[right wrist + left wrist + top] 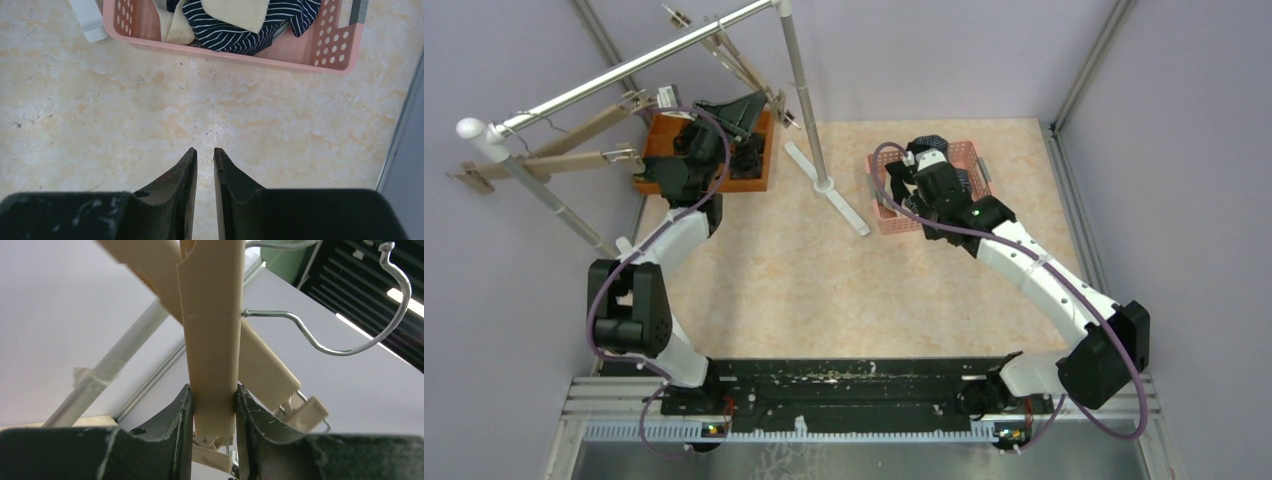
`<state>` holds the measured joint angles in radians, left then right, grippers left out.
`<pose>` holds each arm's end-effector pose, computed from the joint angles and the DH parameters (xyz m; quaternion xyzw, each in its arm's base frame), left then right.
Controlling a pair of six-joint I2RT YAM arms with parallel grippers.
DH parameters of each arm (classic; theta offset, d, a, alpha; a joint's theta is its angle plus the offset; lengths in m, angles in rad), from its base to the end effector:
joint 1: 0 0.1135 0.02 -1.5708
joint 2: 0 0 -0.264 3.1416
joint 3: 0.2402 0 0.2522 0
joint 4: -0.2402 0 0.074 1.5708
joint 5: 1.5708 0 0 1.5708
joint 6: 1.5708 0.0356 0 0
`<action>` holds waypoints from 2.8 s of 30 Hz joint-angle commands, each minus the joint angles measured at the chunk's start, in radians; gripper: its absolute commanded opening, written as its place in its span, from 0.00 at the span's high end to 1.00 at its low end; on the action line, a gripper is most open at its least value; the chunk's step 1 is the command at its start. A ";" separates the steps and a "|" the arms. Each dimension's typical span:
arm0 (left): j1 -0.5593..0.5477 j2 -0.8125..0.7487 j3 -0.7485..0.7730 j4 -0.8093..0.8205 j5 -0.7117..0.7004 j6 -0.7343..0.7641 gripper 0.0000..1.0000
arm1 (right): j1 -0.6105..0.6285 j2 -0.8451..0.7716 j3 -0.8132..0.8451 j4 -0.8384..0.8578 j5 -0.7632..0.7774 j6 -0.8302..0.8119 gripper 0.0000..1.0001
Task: Remove the underwear clipped to the hanger
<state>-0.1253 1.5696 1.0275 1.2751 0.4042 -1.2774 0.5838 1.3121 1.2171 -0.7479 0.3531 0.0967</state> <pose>0.3354 -0.0564 0.3739 -0.0633 0.4341 -0.6398 0.6310 0.2350 0.1405 0.3250 -0.1612 0.9079 -0.0378 0.3851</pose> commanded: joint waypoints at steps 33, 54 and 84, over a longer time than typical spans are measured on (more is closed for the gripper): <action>-0.063 -0.059 -0.078 0.152 -0.179 -0.039 1.00 | -0.010 -0.007 -0.031 0.059 -0.017 -0.009 0.81; 0.051 -0.063 -0.032 0.124 -0.274 -0.069 1.00 | -0.009 -0.005 -0.053 0.070 -0.044 -0.011 0.81; 0.040 -0.278 -0.118 -0.033 -0.144 -0.013 1.00 | -0.003 0.054 -0.053 0.088 -0.065 -0.002 0.82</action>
<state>-0.0830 1.3293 0.9043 1.2312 0.2382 -1.3029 0.5812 1.3575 1.1385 -0.6945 0.2859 0.0917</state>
